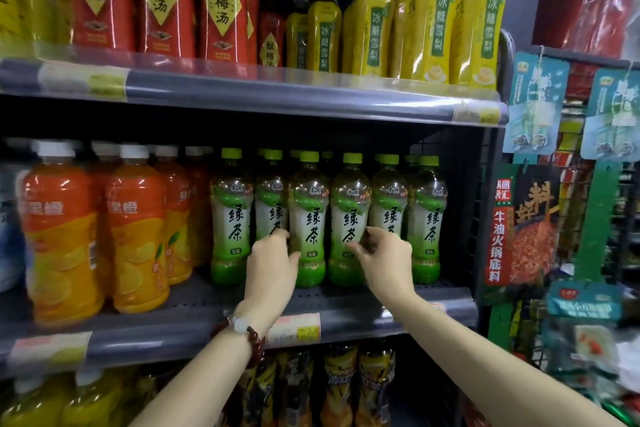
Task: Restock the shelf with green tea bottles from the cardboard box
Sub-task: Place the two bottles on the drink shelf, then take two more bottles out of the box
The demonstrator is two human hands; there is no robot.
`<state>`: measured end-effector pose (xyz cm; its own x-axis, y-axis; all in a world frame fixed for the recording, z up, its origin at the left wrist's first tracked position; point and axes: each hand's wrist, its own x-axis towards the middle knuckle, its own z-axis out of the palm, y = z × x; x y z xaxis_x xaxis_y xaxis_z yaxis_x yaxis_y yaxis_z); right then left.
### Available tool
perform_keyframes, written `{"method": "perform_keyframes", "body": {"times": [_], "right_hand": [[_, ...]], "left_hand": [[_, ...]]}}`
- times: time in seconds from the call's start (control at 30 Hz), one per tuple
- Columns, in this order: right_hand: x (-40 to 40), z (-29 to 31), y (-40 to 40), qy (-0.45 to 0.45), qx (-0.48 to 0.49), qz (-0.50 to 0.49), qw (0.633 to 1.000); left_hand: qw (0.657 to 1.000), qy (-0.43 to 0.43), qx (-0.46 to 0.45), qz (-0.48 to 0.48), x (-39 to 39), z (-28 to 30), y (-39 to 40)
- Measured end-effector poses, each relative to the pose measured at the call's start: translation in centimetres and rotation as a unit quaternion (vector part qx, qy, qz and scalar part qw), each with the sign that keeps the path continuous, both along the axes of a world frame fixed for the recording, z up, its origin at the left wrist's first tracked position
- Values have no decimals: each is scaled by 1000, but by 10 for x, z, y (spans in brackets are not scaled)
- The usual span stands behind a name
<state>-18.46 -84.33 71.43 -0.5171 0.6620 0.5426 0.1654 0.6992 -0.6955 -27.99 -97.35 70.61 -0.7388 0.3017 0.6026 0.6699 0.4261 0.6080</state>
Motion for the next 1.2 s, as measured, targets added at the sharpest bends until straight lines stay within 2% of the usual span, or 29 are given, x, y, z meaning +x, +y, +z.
{"method": "perform_keyframes", "body": {"times": [0.13, 0.37, 0.5, 0.73, 0.9, 1.2], "right_hand": [[16, 0, 3, -24, 22, 6, 999], [65, 3, 42, -84, 65, -12, 994], [111, -1, 82, -121, 84, -49, 988], [206, -23, 161, -187, 63, -113, 974], [287, -44, 218, -225, 27, -161, 961], [428, -98, 305, -276, -16, -243, 930]], "left_hand": [[1000, 25, 0, 0, 16, 4, -3], [993, 61, -57, -88, 59, 18, 36], [975, 86, -134, -152, 92, 16, 81], [941, 115, -207, -243, 173, -4, 178], [909, 131, -239, -315, 238, -24, 248], [868, 130, -281, -389, 341, -75, 375]]}}
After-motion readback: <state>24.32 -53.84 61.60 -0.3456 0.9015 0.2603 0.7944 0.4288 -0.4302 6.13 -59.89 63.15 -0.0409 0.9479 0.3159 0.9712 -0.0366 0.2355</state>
